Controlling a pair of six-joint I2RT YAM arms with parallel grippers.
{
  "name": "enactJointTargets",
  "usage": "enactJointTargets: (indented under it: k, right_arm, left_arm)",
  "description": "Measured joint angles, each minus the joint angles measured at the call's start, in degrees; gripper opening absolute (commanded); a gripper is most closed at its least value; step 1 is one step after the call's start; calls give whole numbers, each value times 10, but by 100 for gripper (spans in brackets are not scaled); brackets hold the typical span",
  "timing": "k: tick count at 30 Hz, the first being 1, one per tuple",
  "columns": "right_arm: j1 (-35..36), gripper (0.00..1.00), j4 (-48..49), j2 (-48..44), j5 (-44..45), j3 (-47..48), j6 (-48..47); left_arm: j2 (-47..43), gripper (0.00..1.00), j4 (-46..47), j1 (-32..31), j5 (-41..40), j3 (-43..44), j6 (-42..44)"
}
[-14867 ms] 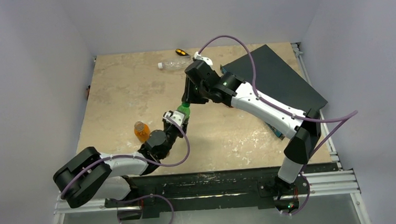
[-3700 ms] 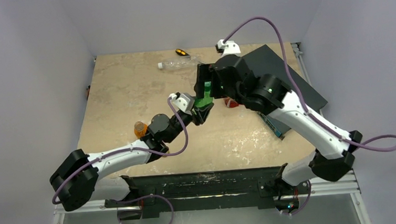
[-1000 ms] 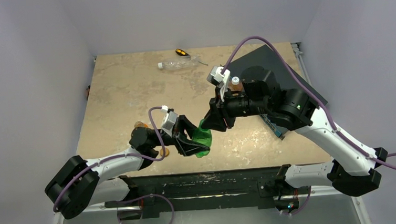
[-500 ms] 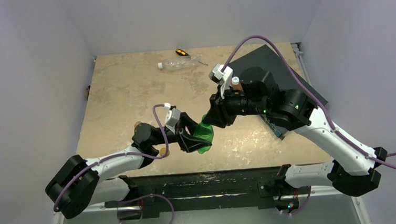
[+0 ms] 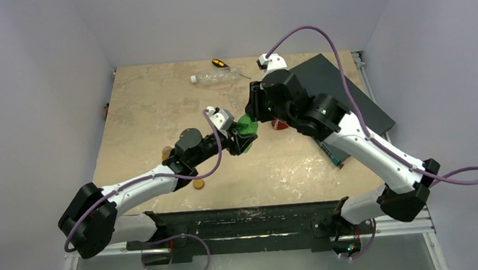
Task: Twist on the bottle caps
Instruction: Screw the bottle cap onto the plastic bottle.
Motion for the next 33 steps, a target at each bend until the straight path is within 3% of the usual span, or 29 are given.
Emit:
enactJointTargets:
  k: [6,11,14,17,22,33]
  right_arm:
    - [-9,6,-11,85,98,40,66]
    - [-15,47,-22,133,142,74,104]
    - [-17,77,-31,135,134,79,118]
    - [-17,97,-43,129,115,92,127]
    - [-16,99,-47,99,68,94,111]
    - [-53,96,63,-106,-117,-1,-30]
  left_arm:
    - [56,0,-13,-31,-174,26,56]
    - [100,0,0,-50,-281,45,81]
    - [105,0,27,-54,-293,48,89]
    - [99,0,67,-56,-294,54,90]
    - [73,0,86,-47,-246,54,84]
    - [64,0,16,1,42,35,14]
